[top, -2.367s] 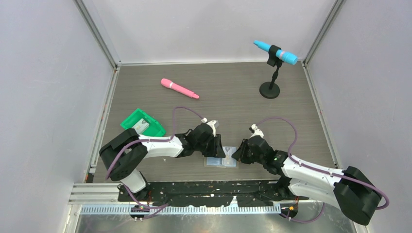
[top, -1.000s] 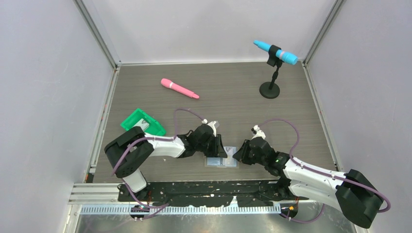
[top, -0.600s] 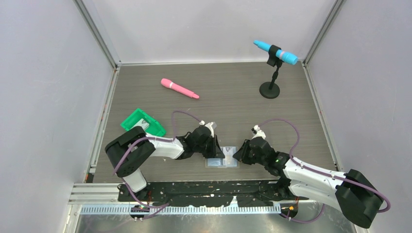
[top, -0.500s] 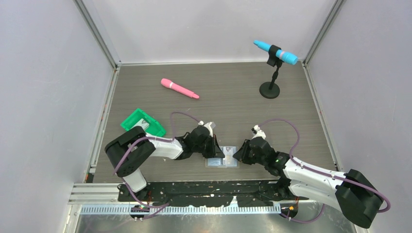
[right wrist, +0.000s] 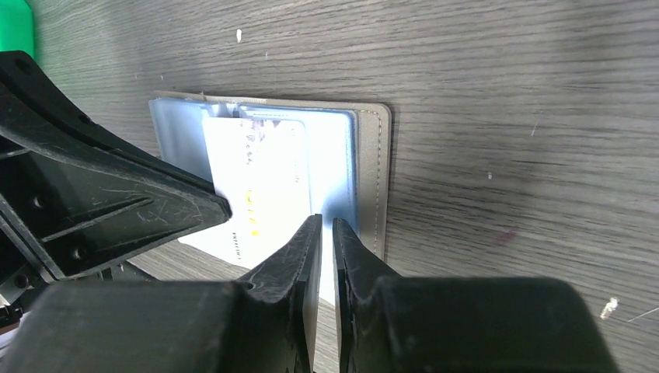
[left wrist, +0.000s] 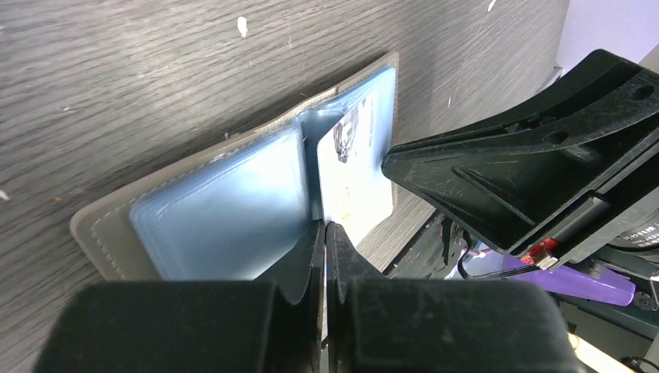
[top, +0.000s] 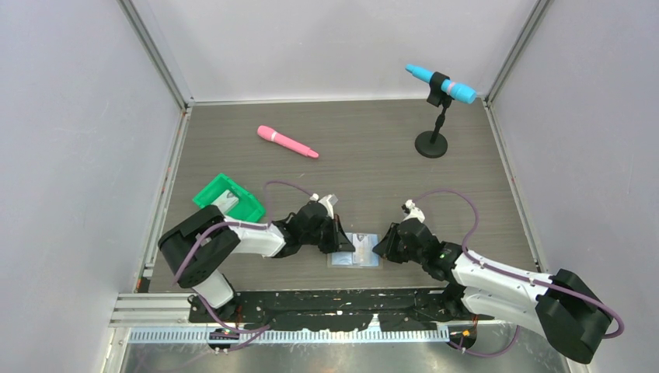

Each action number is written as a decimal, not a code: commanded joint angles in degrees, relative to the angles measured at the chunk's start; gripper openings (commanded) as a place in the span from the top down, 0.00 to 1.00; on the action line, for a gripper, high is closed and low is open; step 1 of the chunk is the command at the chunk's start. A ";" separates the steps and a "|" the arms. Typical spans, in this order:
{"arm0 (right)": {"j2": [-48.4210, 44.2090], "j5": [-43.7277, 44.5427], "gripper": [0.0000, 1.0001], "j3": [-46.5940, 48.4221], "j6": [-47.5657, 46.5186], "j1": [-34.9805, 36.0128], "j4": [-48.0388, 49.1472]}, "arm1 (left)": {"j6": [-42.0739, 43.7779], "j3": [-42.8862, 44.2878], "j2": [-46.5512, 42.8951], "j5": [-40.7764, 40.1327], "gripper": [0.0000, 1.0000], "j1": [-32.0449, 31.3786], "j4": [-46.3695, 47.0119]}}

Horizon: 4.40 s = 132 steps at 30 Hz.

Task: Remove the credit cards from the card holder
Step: Move the credit card to the storage box, then place the credit card in the storage box.

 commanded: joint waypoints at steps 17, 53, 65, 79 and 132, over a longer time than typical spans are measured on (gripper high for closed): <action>-1.73 0.59 0.80 6.14 -7.42 -0.94 -8.28 | 6.29 -0.76 -14.06 -5.84 1.00 1.67 -15.75; 3.77 -43.54 0.49 22.86 -40.06 -1.38 -4.85 | 23.00 3.07 -34.56 18.41 1.00 1.67 -26.51; 3.12 -43.52 0.95 23.23 -32.73 -4.12 -1.58 | 24.59 7.80 -33.05 7.68 0.58 2.88 -35.51; -0.76 -34.87 0.95 24.42 -11.19 -9.90 11.20 | 16.68 9.22 -41.03 4.62 0.32 11.69 -31.31; -8.53 -29.31 0.05 17.25 -7.10 -12.98 9.95 | 21.64 8.11 -56.44 7.65 1.00 35.96 -44.23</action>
